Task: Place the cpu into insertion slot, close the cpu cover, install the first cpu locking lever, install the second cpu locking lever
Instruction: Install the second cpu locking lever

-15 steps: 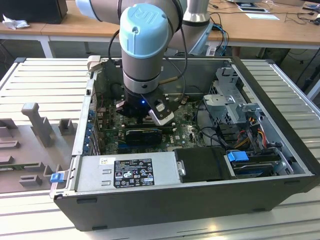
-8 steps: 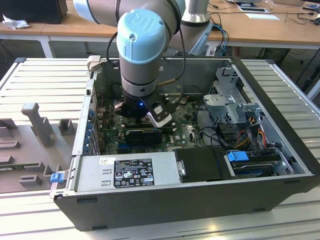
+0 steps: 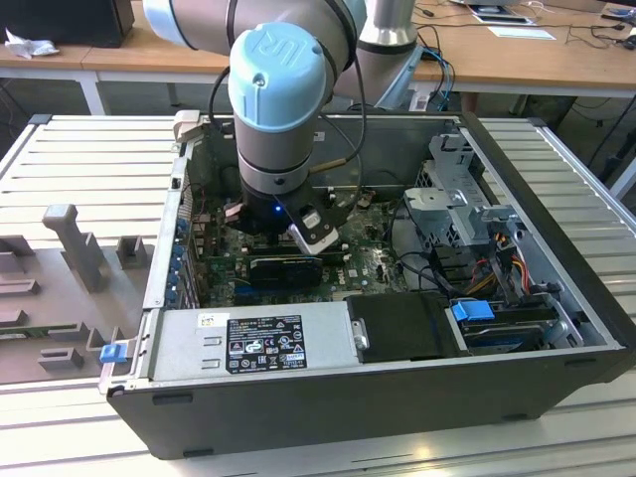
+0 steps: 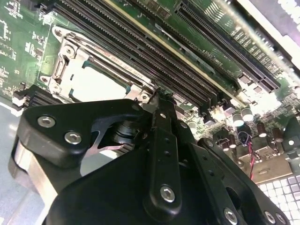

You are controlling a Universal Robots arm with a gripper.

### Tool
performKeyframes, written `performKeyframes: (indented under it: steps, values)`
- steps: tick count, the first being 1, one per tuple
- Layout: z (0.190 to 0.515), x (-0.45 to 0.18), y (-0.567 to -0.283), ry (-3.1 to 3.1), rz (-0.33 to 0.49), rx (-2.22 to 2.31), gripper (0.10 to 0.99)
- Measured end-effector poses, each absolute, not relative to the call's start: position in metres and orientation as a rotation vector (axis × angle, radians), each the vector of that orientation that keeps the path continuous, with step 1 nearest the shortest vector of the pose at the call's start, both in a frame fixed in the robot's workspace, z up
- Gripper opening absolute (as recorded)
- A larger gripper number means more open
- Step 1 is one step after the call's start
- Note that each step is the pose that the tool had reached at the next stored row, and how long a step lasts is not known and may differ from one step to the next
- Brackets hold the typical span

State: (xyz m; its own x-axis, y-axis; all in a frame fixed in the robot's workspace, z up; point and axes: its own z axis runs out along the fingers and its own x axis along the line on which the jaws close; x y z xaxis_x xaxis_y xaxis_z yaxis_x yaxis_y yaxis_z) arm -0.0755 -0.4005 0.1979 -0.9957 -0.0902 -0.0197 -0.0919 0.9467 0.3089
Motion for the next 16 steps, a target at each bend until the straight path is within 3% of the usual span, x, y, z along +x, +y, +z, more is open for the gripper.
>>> performKeyframes:
  steps: [6,12,16]
  values:
    - [0.194,-0.075,-0.401,3.094,0.495,-0.145,0.106]
    - [0.223,-0.075,-0.401,3.093,0.499,-0.145,0.106]
    - [0.224,-0.075,-0.401,3.093,0.497,-0.145,0.106]
